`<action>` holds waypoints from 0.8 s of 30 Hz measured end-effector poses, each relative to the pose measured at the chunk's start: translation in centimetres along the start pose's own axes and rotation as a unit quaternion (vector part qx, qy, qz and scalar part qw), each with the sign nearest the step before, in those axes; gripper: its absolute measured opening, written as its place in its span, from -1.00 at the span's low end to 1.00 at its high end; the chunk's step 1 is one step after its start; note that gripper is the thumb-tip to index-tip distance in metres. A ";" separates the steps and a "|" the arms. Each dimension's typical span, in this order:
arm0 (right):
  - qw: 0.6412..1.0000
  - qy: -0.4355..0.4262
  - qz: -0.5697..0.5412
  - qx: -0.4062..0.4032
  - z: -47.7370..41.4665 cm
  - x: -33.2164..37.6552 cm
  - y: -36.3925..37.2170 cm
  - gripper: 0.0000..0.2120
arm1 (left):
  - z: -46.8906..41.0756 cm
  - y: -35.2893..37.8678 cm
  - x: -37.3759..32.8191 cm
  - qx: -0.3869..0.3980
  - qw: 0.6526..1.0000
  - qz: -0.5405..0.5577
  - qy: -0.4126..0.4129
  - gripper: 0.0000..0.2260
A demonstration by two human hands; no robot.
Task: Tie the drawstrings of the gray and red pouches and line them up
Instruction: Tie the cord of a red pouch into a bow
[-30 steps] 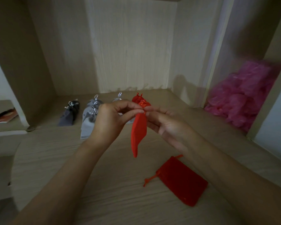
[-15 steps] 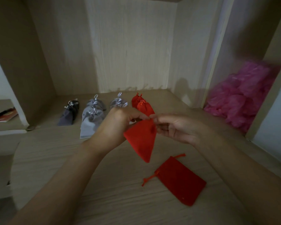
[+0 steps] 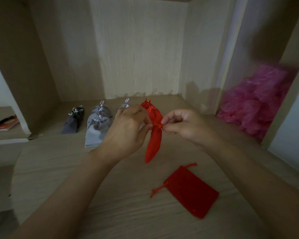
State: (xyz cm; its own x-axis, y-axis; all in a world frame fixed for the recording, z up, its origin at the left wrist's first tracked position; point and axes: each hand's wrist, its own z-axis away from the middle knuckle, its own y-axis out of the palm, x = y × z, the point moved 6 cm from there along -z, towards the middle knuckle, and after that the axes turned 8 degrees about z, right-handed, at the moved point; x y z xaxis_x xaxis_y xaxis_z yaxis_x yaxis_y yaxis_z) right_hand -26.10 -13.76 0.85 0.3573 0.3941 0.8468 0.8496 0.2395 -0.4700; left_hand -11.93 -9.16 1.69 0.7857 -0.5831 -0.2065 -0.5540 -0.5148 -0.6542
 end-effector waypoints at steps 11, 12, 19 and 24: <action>0.979 -0.119 0.135 -0.098 0.1 0.2 -0.9 -0.76 | 0.7 2.0 1.4 0.020 0.989 0.114 -0.091 -0.80; 0.973 -0.133 0.157 -0.103 0.3 0.4 -0.9 -0.78 | 0.8 2.2 1.4 0.029 0.984 0.144 -0.102 -0.86; 0.899 -0.254 0.299 -0.195 1.2 2.1 -0.5 -0.86 | 0.7 3.5 1.1 0.086 0.890 0.400 -0.202 -0.92; 0.821 -0.324 0.423 -0.205 1.7 2.4 0.1 -0.86 | 1.5 5.3 0.6 0.100 0.753 0.589 -0.276 -0.89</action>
State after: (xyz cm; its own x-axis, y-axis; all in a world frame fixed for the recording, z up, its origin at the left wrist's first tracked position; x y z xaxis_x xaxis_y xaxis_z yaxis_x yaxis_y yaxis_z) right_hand -25.84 -11.24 2.46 0.7185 0.6862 -0.1135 0.5099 -0.6306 -0.5851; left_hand -13.98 -11.26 -3.01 -0.1930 -0.1820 -0.9642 -0.9470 0.2918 0.1345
